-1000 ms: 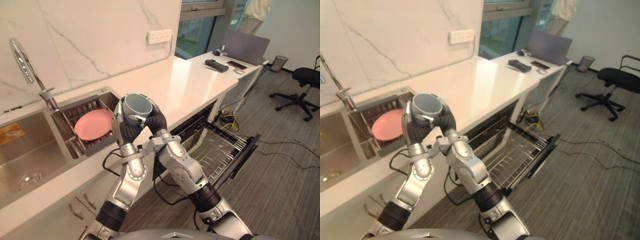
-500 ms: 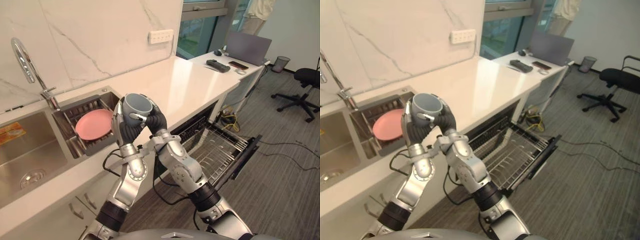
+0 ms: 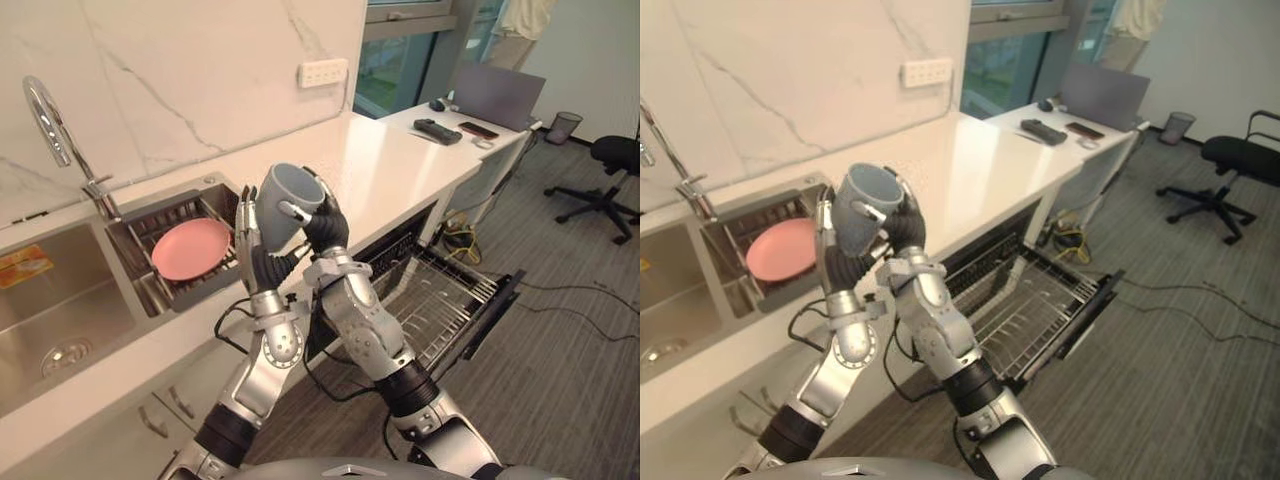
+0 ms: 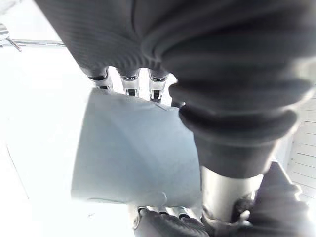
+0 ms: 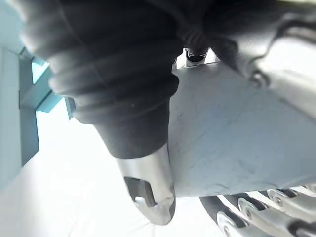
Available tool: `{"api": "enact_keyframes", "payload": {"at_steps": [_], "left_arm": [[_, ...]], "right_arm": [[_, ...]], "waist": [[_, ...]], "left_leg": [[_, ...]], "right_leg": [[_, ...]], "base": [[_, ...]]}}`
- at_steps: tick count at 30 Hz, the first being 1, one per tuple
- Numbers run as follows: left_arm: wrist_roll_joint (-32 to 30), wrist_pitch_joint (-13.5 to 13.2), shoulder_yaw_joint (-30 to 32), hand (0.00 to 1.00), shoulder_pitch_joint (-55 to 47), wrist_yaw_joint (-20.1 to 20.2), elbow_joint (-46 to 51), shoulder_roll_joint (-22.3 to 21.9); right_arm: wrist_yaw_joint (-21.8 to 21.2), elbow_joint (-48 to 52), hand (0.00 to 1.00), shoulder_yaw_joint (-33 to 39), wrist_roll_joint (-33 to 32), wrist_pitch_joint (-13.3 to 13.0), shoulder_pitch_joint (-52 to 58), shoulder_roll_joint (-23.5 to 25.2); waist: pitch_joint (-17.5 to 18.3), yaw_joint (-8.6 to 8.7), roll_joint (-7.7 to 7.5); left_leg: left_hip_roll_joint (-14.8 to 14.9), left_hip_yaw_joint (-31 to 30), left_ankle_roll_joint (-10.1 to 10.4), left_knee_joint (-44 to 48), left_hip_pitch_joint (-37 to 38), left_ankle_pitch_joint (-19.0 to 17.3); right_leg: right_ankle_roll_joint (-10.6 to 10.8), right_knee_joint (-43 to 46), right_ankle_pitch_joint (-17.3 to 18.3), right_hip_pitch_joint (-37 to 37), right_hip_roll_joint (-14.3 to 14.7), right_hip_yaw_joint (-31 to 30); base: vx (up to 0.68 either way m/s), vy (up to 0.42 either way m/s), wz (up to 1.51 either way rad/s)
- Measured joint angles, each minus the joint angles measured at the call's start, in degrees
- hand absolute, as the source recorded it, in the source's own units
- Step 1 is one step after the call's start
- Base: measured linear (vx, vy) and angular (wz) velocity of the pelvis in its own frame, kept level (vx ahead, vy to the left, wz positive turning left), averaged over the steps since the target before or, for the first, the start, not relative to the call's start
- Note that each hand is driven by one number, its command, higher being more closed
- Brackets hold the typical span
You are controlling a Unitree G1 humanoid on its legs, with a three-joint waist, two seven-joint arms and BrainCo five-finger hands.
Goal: Walk over to the sink, pick up the cup, carry it to the dishwasher, place the cup inside the dishwasher, then close the dishwasher door
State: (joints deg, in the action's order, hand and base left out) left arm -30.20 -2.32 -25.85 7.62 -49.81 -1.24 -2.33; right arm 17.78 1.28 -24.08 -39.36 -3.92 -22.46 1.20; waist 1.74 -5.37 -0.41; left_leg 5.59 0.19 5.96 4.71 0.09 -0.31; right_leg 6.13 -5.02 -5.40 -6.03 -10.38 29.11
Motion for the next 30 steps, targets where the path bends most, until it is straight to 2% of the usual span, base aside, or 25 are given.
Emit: {"api": "enact_keyframes", "payload": {"at_steps": [8, 11, 14, 19, 21, 26, 28, 30], "left_arm": [[-2.83, 0.03, 0.42, 0.00, 0.00, -0.61, 0.00, 0.00], [-3.85, 0.83, 0.92, 0.00, -0.01, -1.47, -0.06, 0.00], [-3.82, 2.46, 1.55, 0.00, -0.02, -2.56, -0.96, 0.04], [-1.34, 3.32, 7.81, 0.00, -1.28, -2.10, -2.32, 0.10], [-1.31, 3.35, 8.40, 0.00, -2.31, -0.56, -2.47, 0.19], [1.08, 3.21, 7.72, 0.00, -2.39, 4.31, -4.58, 0.16], [2.37, 2.55, 7.56, 0.00, -2.39, 5.83, -5.19, 0.16], [4.90, 0.60, 7.54, 0.00, -2.39, 7.35, -6.04, 0.19]], "right_arm": [[0.02, 0.00, 1.00, 0.03, -5.62, -3.28, 0.00, 0.00], [-0.04, 0.13, 1.00, 0.12, -7.14, -5.04, 0.00, 0.30], [0.39, 2.03, 1.00, 1.03, -7.47, -7.39, 0.00, 0.48], [2.09, 8.37, 1.00, 7.67, -7.49, -12.41, -0.41, 0.39], [2.42, 9.32, 1.00, 10.87, -7.50, -14.82, -0.41, -0.19], [2.78, 9.45, 1.00, 14.76, -7.52, -17.86, -0.41, -1.93], [2.87, 10.27, 1.00, 16.09, -7.53, -18.40, -0.41, -2.80], [3.85, 13.47, 1.00, 18.13, -7.51, -19.06, -0.41, -3.01]], "waist": [[0.01, 0.31, 0.03], [0.02, 0.23, 0.10], [-0.04, 0.56, 0.25], [-0.07, 0.60, 0.77], [-0.07, 0.70, 0.79], [-0.08, 1.00, 0.79], [-0.08, 1.27, 0.79], [-0.13, 1.41, 0.85]], "left_leg": [[0.10, 0.92, 0.00, -0.14, 0.24, 0.00], [0.20, 1.59, 0.00, -0.81, 1.14, 0.00], [0.22, 1.92, 0.01, -0.87, 1.13, -0.02], [0.52, 2.78, 0.12, -0.93, 0.98, -0.12], [0.53, 2.91, 0.14, -0.93, 0.98, -0.25], [0.51, 3.70, 0.09, -1.03, 0.96, -0.30], [0.50, 3.93, 0.02, -1.03, 1.02, -0.34], [0.51, 4.37, -0.11, -1.03, 1.20, -0.43]], "right_leg": [[0.01, 0.00, -0.07, 0.25, 0.25, -0.50], [-0.03, -0.01, -0.10, 0.26, 0.31, -1.47], [-0.02, 0.00, -0.09, 0.37, 0.32, -1.57], [-0.07, 0.00, -0.13, 0.97, 0.47, -1.98], [-0.28, 0.00, -0.31, 1.17, 0.50, -2.28], [-0.14, 0.00, -0.91, 1.99, 0.52, -3.49], [0.06, 0.00, -1.12, 2.07, 0.51, -3.72], [0.12, 0.00, -1.23, 2.19, 0.51, -4.25]], "base": [[0.00, 0.000, -0.03], [0.00, 0.009, -0.15], [0.00, 0.003, -0.02], [0.00, 0.006, -0.06], [0.01, 0.007, -0.06], [0.00, 0.010, -0.11], [-0.01, 0.011, -0.07], [-0.02, 0.013, -0.11]]}}
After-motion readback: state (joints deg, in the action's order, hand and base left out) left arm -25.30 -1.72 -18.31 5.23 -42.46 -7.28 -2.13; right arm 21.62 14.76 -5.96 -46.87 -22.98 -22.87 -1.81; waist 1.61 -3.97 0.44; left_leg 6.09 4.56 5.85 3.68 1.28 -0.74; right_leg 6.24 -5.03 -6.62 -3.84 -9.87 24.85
